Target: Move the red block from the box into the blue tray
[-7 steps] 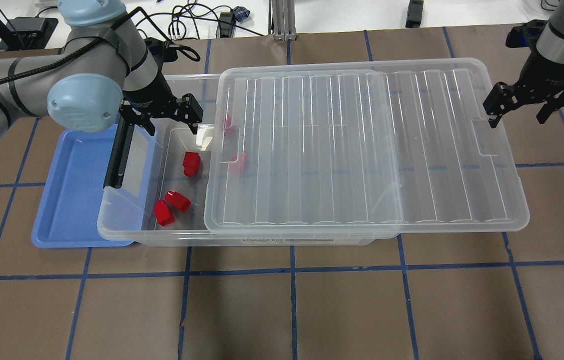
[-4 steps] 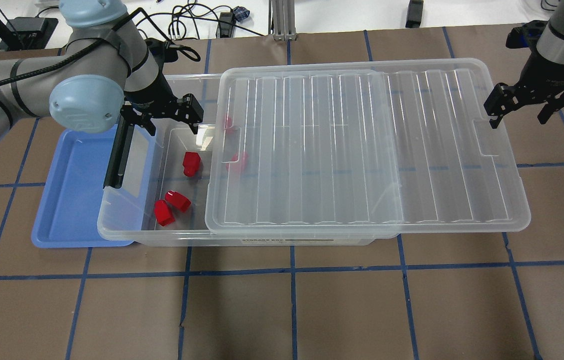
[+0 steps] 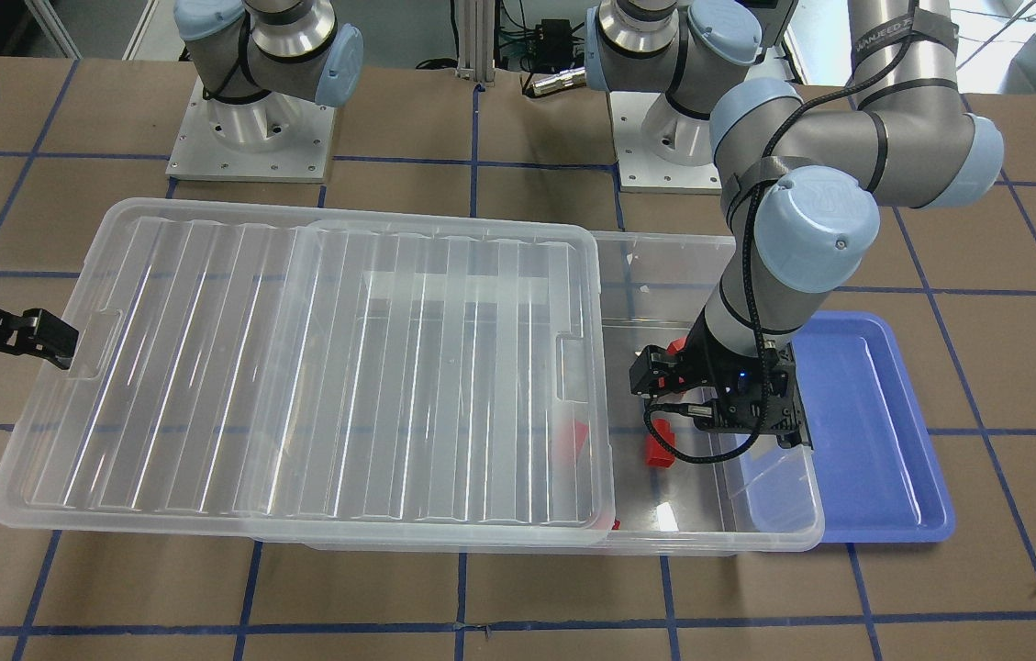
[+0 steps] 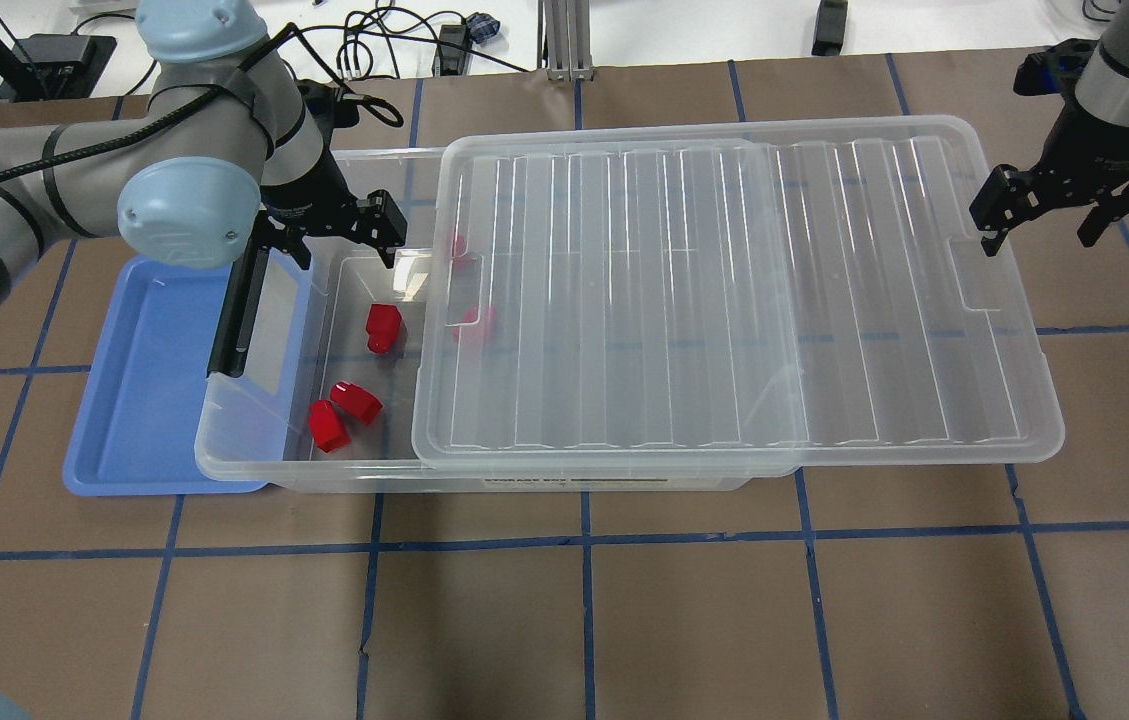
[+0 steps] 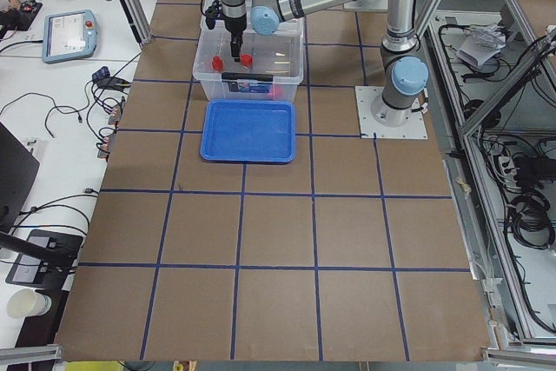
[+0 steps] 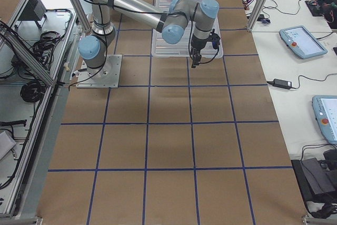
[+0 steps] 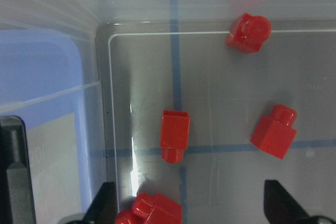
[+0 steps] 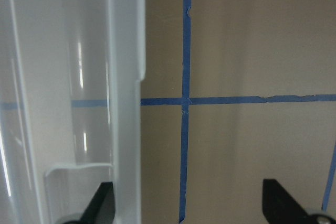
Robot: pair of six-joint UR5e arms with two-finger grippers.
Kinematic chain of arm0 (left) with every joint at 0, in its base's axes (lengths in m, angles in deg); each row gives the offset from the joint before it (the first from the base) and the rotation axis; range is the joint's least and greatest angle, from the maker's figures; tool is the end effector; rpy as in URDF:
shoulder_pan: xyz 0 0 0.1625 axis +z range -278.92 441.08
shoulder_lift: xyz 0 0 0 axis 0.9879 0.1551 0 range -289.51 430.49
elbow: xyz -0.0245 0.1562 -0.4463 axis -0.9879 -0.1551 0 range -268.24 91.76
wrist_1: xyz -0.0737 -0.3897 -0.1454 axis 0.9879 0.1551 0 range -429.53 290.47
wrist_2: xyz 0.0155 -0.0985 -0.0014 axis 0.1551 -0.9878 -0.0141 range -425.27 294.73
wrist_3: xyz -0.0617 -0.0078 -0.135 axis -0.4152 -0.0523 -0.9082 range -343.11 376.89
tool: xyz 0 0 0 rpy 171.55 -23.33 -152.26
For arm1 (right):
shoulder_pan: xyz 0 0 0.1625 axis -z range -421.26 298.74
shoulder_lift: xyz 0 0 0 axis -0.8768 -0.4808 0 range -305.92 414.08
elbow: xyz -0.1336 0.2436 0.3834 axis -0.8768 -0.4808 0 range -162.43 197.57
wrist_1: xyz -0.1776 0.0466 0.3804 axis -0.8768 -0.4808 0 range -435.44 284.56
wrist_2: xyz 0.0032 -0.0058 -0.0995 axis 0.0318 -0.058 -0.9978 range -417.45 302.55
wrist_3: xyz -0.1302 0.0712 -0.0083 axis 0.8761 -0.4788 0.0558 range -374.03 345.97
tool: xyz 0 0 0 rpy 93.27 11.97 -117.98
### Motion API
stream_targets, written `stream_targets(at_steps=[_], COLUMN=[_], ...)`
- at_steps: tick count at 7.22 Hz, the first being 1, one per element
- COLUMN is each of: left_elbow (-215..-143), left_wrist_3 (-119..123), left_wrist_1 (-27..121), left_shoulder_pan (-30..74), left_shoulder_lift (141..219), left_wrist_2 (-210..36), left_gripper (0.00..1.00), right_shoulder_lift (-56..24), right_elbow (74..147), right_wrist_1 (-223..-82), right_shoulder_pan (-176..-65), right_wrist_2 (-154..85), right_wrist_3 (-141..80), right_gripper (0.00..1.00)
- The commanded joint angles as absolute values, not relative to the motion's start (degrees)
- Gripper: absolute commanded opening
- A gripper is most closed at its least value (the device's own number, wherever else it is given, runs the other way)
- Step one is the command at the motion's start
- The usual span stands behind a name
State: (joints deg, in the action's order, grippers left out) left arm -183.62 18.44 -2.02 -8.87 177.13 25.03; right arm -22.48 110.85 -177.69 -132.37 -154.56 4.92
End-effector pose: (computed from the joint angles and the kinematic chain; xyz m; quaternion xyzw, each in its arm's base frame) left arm -0.1318 -0.6083 0.3181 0.0130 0.9999 -0.0040 0.0028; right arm -0.0796 -0.5878 0.3528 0.0029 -0.9973 -0.0569 0.0460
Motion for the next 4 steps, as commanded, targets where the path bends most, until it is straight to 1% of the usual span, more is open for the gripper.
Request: stream_targets(at_steps=[1, 4], left_elbow=[-183.9, -188.7], left_wrist_3=[18.6, 18.9], left_wrist_1=[-6.1, -12.3], left_shoulder_pan=[-8.7, -8.8], left_shoulder_lift=[179.8, 181.9], left_wrist_2=[24.7, 24.8], left_gripper=[1.00, 1.00], right_shoulder_lift=[-22.5, -22.5], right_elbow=[110.9, 111.0], right_wrist_1=[-177.7, -177.7], right_shoulder_pan=[-132.4, -132.3], right_wrist_2=[-154.6, -156.0], right_wrist_3=[5.0, 5.3], right_gripper=[1.00, 1.00])
